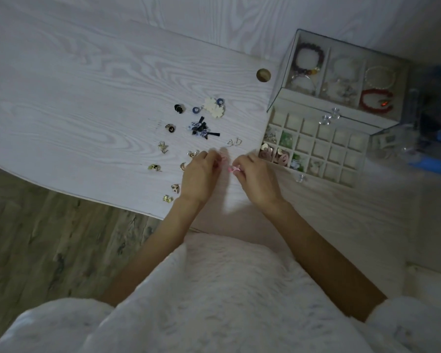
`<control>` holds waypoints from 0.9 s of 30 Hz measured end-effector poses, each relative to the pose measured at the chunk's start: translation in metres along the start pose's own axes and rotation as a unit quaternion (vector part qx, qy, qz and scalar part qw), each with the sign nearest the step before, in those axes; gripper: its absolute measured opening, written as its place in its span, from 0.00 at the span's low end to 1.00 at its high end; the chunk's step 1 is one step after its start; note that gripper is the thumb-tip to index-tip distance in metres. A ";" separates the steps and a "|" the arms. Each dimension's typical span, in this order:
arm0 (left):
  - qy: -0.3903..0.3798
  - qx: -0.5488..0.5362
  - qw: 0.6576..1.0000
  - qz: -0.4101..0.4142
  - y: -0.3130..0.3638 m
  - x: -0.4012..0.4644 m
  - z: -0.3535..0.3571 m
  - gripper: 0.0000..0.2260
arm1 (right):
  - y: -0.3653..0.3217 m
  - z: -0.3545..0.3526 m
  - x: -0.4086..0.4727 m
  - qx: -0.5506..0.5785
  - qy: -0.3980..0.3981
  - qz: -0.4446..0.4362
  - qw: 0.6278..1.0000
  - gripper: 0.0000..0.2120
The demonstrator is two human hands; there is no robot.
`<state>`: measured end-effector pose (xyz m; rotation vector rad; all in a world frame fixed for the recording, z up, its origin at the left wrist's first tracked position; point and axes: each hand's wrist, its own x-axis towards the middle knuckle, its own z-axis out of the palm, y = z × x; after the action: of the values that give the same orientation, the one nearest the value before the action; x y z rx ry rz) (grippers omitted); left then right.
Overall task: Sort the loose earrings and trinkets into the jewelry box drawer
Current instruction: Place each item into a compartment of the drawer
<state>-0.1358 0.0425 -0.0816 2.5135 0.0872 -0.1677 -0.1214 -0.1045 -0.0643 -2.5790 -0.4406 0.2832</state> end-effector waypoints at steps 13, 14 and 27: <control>-0.045 0.003 0.993 0.111 0.017 0.012 0.000 0.13 | 0.082 -0.071 -0.015 0.138 0.168 0.176 0.960 0.02; -0.032 -0.007 0.992 0.124 0.023 0.015 -0.002 0.12 | 0.086 -0.071 -0.010 0.143 0.169 0.183 0.958 0.03; -0.083 -0.088 0.968 0.219 0.129 0.080 0.034 0.06 | 0.109 -0.071 -0.008 0.035 0.138 0.187 0.972 0.06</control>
<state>-0.0470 -0.0799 -0.0458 2.2665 -0.4966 -0.1769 -0.0811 -0.2283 -0.0592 -2.5666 0.1570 0.0632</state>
